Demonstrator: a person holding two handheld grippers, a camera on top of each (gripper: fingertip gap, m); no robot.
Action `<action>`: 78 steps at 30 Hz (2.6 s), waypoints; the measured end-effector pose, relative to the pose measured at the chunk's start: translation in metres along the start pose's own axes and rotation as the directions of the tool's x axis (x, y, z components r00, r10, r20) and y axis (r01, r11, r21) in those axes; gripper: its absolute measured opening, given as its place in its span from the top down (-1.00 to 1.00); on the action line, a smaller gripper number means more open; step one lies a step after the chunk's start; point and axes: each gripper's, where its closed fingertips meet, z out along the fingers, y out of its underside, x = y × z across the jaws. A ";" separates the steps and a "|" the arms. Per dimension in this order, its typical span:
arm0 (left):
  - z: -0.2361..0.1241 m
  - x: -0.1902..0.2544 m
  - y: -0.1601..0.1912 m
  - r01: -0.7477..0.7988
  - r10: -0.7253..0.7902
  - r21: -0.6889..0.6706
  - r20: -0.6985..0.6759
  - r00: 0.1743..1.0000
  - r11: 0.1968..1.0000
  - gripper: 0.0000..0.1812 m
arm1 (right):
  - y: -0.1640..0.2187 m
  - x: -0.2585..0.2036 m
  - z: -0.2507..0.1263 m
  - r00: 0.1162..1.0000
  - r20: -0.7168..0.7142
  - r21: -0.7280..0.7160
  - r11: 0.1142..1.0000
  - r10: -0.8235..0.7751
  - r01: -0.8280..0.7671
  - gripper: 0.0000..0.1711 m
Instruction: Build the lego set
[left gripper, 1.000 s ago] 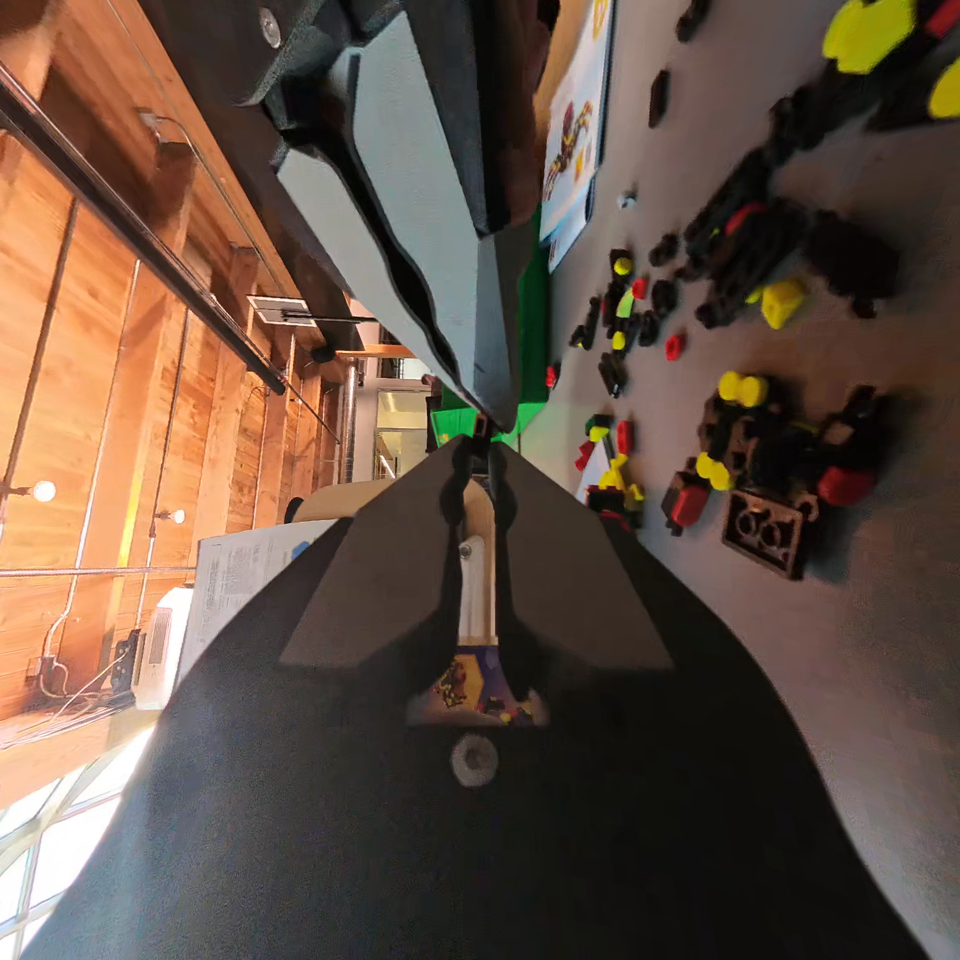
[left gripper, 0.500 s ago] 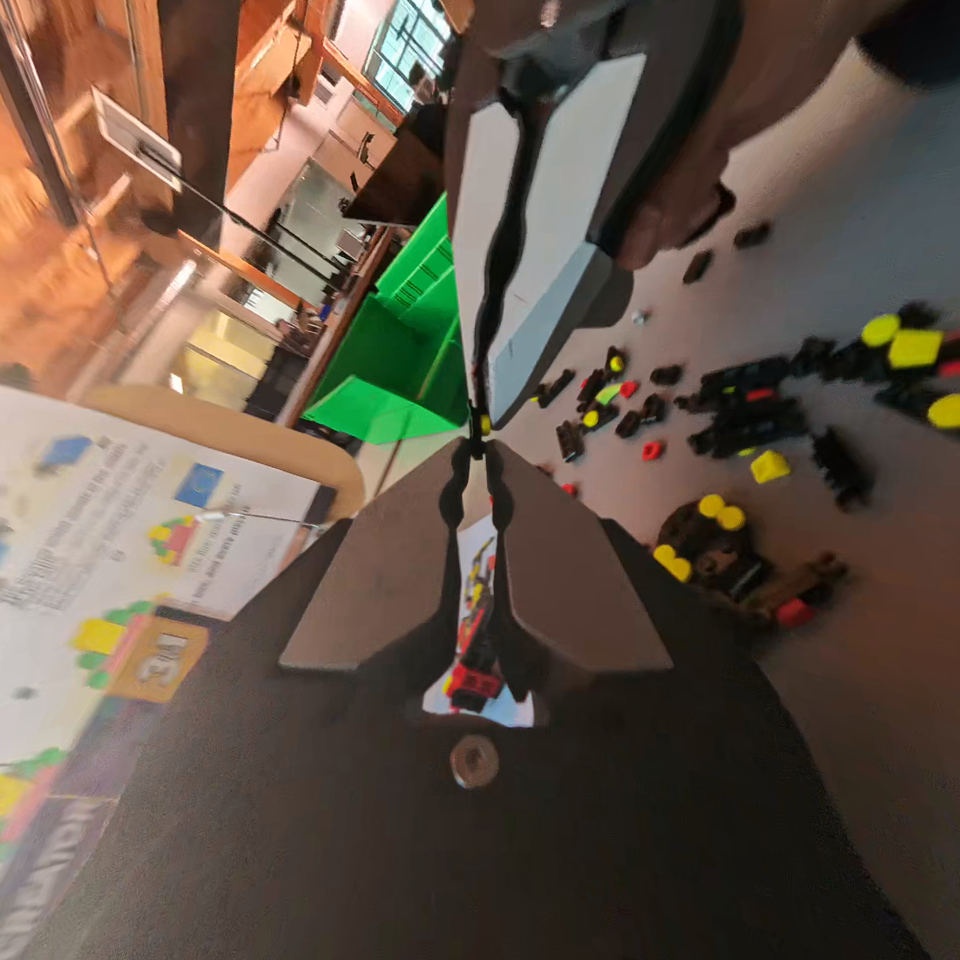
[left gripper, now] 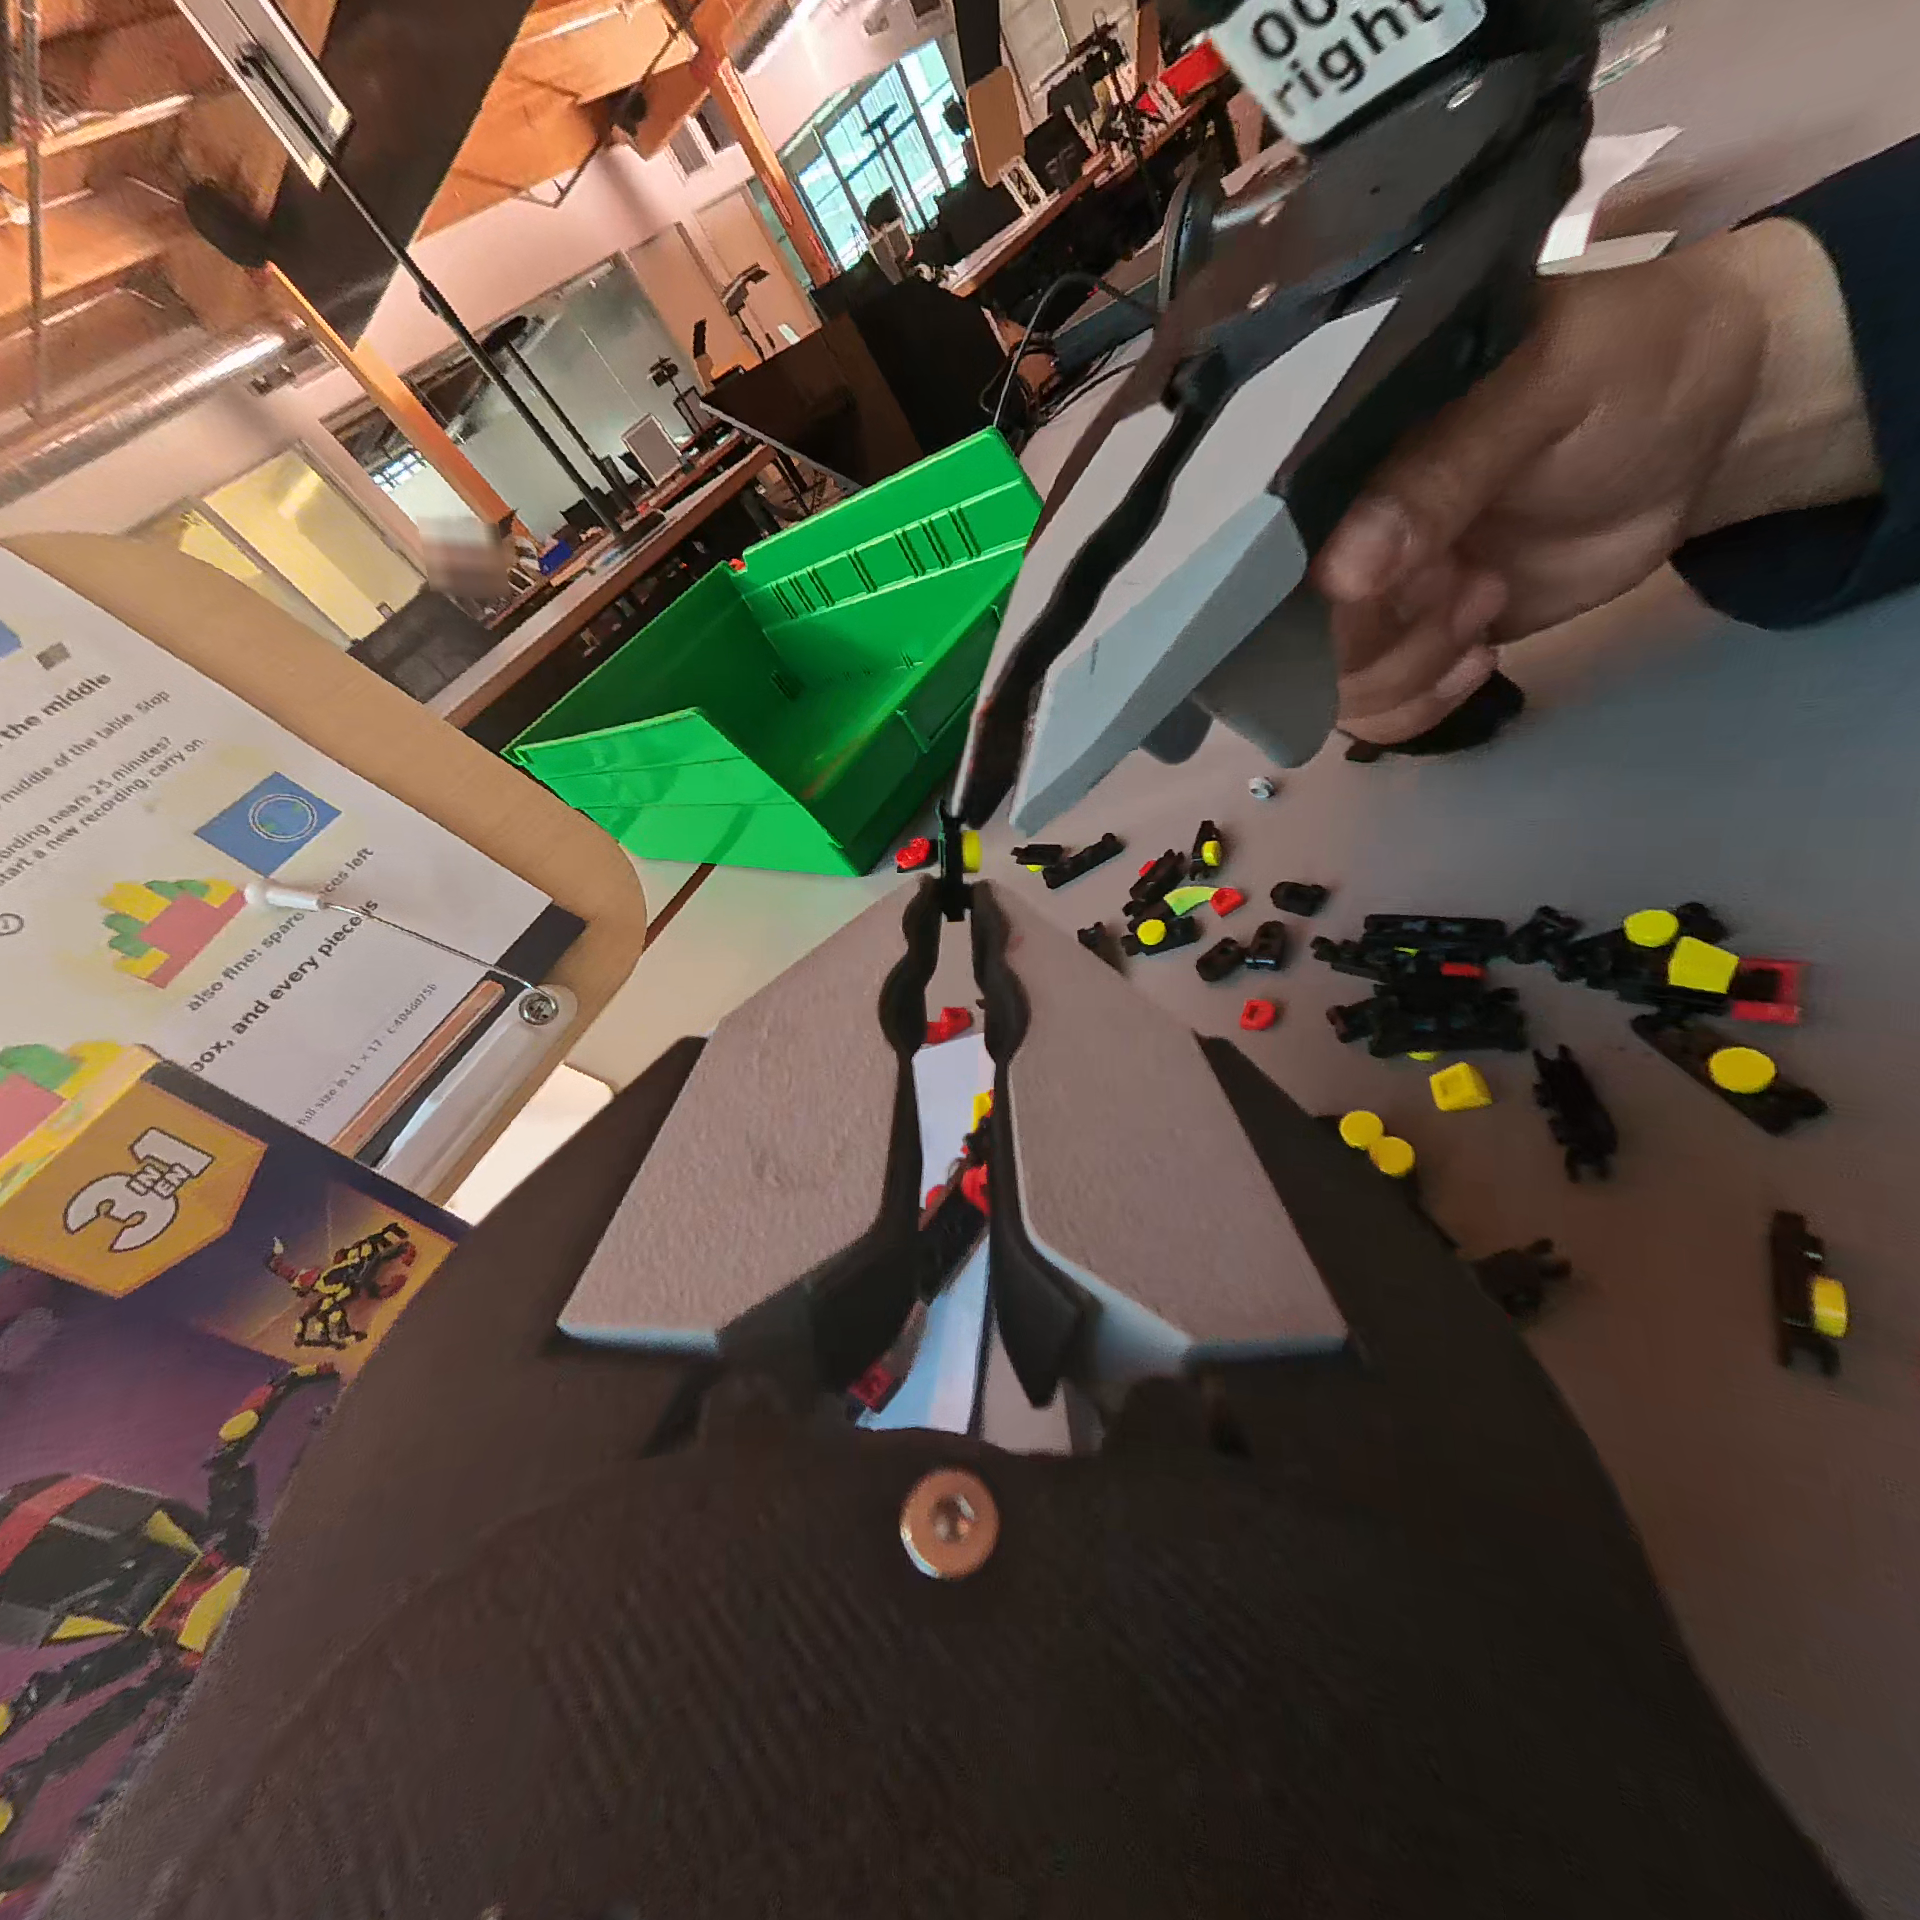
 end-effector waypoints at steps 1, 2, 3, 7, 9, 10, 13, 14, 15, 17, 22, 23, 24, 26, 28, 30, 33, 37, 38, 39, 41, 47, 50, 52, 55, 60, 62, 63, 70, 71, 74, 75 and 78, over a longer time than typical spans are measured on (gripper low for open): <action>0.000 0.000 -0.001 -0.007 0.007 0.004 0.006 1.000 1.000 0.97 | -0.001 0.000 0.001 1.000 0.006 0.012 1.000 0.022 -0.022 0.87; 0.000 0.000 -0.001 -0.015 0.015 0.005 0.011 1.000 1.000 0.97 | -0.001 -0.001 0.002 0.999 0.014 0.019 0.999 0.042 -0.042 0.87; 0.000 0.000 -0.001 -0.021 0.021 0.005 0.014 1.000 1.000 0.97 | 0.000 -0.001 0.003 0.998 0.021 0.017 0.998 0.058 -0.059 0.88; 0.001 -0.001 -0.002 -0.074 0.074 -0.003 0.055 0.996 0.997 0.96 | 0.003 -0.004 0.008 0.996 0.029 0.001 0.996 0.087 -0.087 0.88; 0.001 0.000 -0.001 -0.094 0.094 -0.009 0.060 0.994 0.996 0.96 | 0.000 -0.003 0.008 0.996 0.016 0.024 0.995 0.093 -0.093 0.92; 0.002 0.001 -0.001 -0.092 0.093 -0.009 0.058 0.994 0.996 0.97 | 0.000 -0.002 0.008 0.996 0.010 0.024 0.995 0.092 -0.092 0.94; 0.002 0.000 0.000 -0.104 0.105 -0.020 0.065 0.992 0.994 0.97 | 0.002 -0.001 0.009 0.995 0.006 0.022 0.995 0.095 -0.095 0.94; 0.002 0.000 0.000 -0.109 0.110 -0.022 0.069 0.991 0.994 0.97 | 0.001 -0.001 0.010 0.996 0.003 0.025 0.995 0.094 -0.094 0.94; 0.002 -0.001 0.000 -0.112 0.113 -0.024 0.074 0.991 0.993 0.97 | 0.001 0.000 0.010 0.996 -0.003 0.029 0.996 0.090 -0.090 0.94; 0.002 -0.002 0.000 -0.123 0.125 -0.030 0.082 0.989 0.992 0.97 | 0.000 0.000 0.011 0.997 -0.021 0.033 0.997 0.075 -0.074 0.95; 0.001 -0.002 0.003 -0.278 0.287 -0.091 0.106 0.952 0.956 0.97 | 0.002 0.001 0.012 0.991 -0.109 -0.045 0.997 -0.075 0.070 0.96; 0.001 -0.003 0.001 -0.293 0.302 -0.093 0.114 0.946 0.952 0.98 | 0.001 0.001 0.011 0.989 -0.122 -0.052 0.996 -0.085 0.079 0.97; 0.000 -0.003 0.001 -0.307 0.317 -0.095 0.112 0.942 0.947 0.98 | 0.002 0.000 0.012 0.990 -0.118 -0.058 0.995 -0.081 0.075 0.97; 0.001 0.001 0.009 -0.403 0.416 -0.133 0.090 0.905 0.906 0.98 | 0.013 0.000 0.012 0.991 -0.083 -0.146 0.985 -0.106 0.093 0.96; 0.004 0.006 0.021 -0.496 0.513 -0.179 0.060 0.856 0.850 0.98 | 0.028 0.003 0.014 0.971 -0.082 -0.273 0.942 -0.223 0.193 0.97; 0.005 0.010 0.026 -0.527 0.539 -0.183 0.025 0.842 0.830 0.98 | 0.035 0.002 0.013 0.970 -0.058 -0.330 0.922 -0.237 0.205 0.96; 0.007 0.013 0.027 -0.574 0.589 -0.202 0.021 0.808 0.794 0.98 | 0.041 0.002 0.011 0.967 -0.039 -0.367 0.903 -0.252 0.221 0.98; 0.007 0.013 0.029 -0.593 0.610 -0.212 0.022 0.792 0.777 0.98 | 0.048 0.003 0.010 0.960 -0.034 -0.414 0.879 -0.277 0.238 1.00; 0.008 0.014 0.029 -0.598 0.615 -0.214 0.019 0.788 0.773 0.97 | 0.049 0.003 0.009 0.960 -0.035 -0.421 0.875 -0.277 0.237 1.00; 0.008 0.014 0.030 -0.599 0.617 -0.218 0.018 0.787 0.771 0.97 | 0.050 0.004 0.009 0.960 -0.039 -0.423 0.875 -0.276 0.234 1.00; 0.009 0.013 0.031 -0.557 0.576 -0.224 0.022 0.817 0.799 0.97 | 0.047 0.005 0.010 0.965 -0.056 -0.383 0.898 -0.256 0.216 1.00; 0.008 0.007 0.024 -0.149 0.152 -0.154 0.009 0.988 0.977 0.97 | 0.028 0.007 0.012 0.989 -0.086 -0.174 0.979 -0.123 0.106 1.00; 0.008 0.003 0.026 -0.097 0.101 -0.155 0.017 0.995 0.983 0.97 | 0.021 0.005 0.012 0.995 -0.075 -0.110 0.992 -0.070 0.061 1.00; 0.008 0.001 0.025 -0.088 0.094 -0.148 0.028 0.995 0.985 0.97 | 0.017 0.005 0.013 0.998 -0.058 -0.072 0.997 -0.015 0.011 1.00; 0.008 0.000 0.023 -0.072 0.078 -0.140 0.037 0.996 0.988 0.97 | 0.015 0.003 0.013 0.998 -0.032 -0.051 0.998 0.046 -0.048 1.00; 0.007 -0.002 0.018 -0.065 0.072 -0.123 0.059 0.996 0.990 0.98 | 0.018 0.012 0.013 0.994 -0.097 -0.073 0.995 0.054 -0.061 0.84; 0.008 0.002 0.019 -0.075 0.081 -0.123 0.045 0.996 0.990 0.97 | 0.014 0.008 0.014 0.994 -0.076 -0.046 0.996 0.075 -0.079 0.89; 0.009 0.002 0.018 -0.084 0.090 -0.122 0.045 0.995 0.989 0.97 | 0.013 0.007 0.015 0.994 -0.070 -0.037 0.995 0.085 -0.088 0.91; 0.011 0.000 0.021 -0.100 0.110 -0.147 0.066 0.992 0.984 0.97 | 0.015 0.011 0.018 0.986 -0.082 -0.039 0.988 0.146 -0.150 0.94; 0.010 -0.001 0.020 -0.109 0.120 -0.141 0.070 0.990 0.984 0.97 | 0.014 0.011 0.017 0.986 -0.078 -0.032 0.989 0.144 -0.147 0.94; 0.010 -0.001 0.018 -0.122 0.134 -0.140 0.081 0.988 0.983 0.97 | 0.013 0.011 0.016 0.986 -0.071 -0.026 0.988 0.149 -0.151 0.93; 0.010 -0.001 0.018 -0.125 0.137 -0.141 0.081 0.987 0.982 0.97 | 0.013 0.010 0.016 0.987 -0.070 -0.027 0.988 0.148 -0.150 0.93; 0.010 -0.002 0.019 -0.127 0.140 -0.145 0.083 0.987 0.981 0.97 | 0.013 0.010 0.016 0.987 -0.073 -0.031 0.989 0.143 -0.145 0.94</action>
